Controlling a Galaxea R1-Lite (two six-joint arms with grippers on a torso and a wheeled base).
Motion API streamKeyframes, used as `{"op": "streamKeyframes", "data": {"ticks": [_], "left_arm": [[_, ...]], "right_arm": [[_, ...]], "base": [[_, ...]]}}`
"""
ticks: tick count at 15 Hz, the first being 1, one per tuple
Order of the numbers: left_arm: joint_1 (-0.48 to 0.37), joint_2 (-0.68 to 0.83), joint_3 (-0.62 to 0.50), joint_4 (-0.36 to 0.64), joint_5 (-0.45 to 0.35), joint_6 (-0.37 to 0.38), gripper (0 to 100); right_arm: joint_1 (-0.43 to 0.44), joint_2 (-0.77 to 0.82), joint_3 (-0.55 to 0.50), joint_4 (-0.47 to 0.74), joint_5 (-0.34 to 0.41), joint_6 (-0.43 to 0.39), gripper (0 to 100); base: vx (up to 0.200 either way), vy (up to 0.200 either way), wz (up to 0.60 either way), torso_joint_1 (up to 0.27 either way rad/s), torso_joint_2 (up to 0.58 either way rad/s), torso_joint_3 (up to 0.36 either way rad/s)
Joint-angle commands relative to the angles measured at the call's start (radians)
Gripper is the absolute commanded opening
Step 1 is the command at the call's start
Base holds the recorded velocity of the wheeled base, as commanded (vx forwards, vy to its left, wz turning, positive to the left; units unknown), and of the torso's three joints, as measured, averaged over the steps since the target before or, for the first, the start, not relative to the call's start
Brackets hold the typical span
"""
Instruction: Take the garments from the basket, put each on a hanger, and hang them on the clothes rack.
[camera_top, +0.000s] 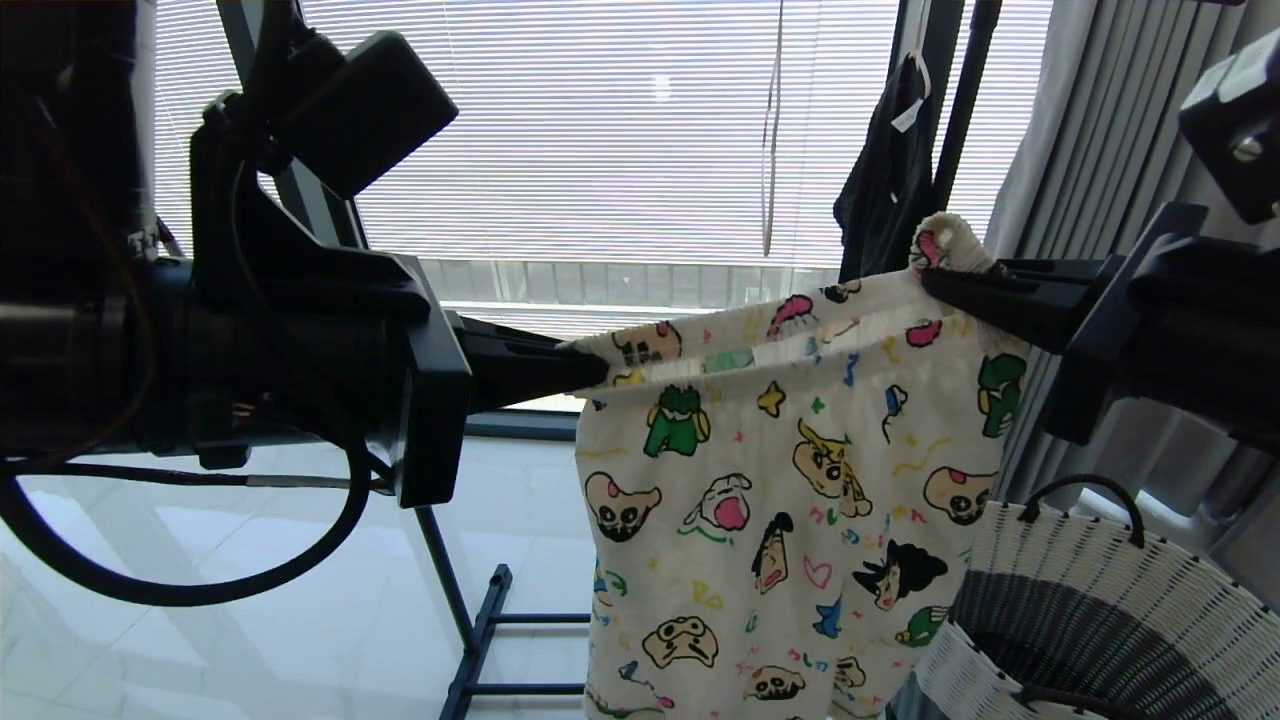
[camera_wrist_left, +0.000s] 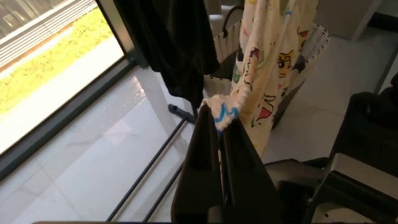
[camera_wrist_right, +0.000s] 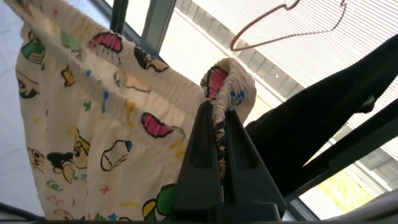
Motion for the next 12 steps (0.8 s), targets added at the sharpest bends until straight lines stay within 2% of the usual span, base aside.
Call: {"op": "streamKeyframes", "data": {"ticks": [1, 4, 6, 8, 9, 10, 12], "left_arm": [[-0.072, -0.041, 0.055, 0.001, 0.0, 0.0, 0], [-0.199, -0.073, 0.156, -0.001, 0.006, -0.012, 0], [-0.202, -0.085, 0.178, -0.001, 0.008, -0.011, 0], [-0.181, -0.085, 0.17, -0.007, 0.015, -0.008, 0], [-0.144, -0.077, 0.161, -0.01, 0.029, -0.003, 0], [-0.062, -0.024, 0.121, -0.047, 0.055, 0.008, 0], [-0.024, 0.025, 0.098, -0.167, 0.114, -0.001, 0]], "right_arm": [[-0.002, 0.088, -0.06, -0.003, 0.001, 0.004, 0], [-0.002, 0.117, -0.088, -0.003, 0.001, 0.007, 0], [-0.002, 0.116, -0.086, -0.003, 0.0, 0.009, 0], [-0.002, 0.099, -0.074, -0.001, -0.003, 0.007, 0], [-0.002, 0.082, -0.062, -0.001, -0.002, 0.007, 0], [-0.002, 0.033, -0.033, 0.014, -0.003, 0.004, 0], [-0.002, -0.024, 0.01, 0.048, -0.002, 0.002, 0]], "base": [[0.0, 0.0, 0.0, 0.0, 0.0, 0.0], [0.0, 0.0, 0.0, 0.0, 0.0, 0.0], [0.0, 0.0, 0.0, 0.0, 0.0, 0.0], [0.0, 0.0, 0.0, 0.0, 0.0, 0.0], [0.0, 0.0, 0.0, 0.0, 0.0, 0.0], [0.0, 0.0, 0.0, 0.0, 0.0, 0.0], [0.0, 0.0, 0.0, 0.0, 0.0, 0.0]]}}
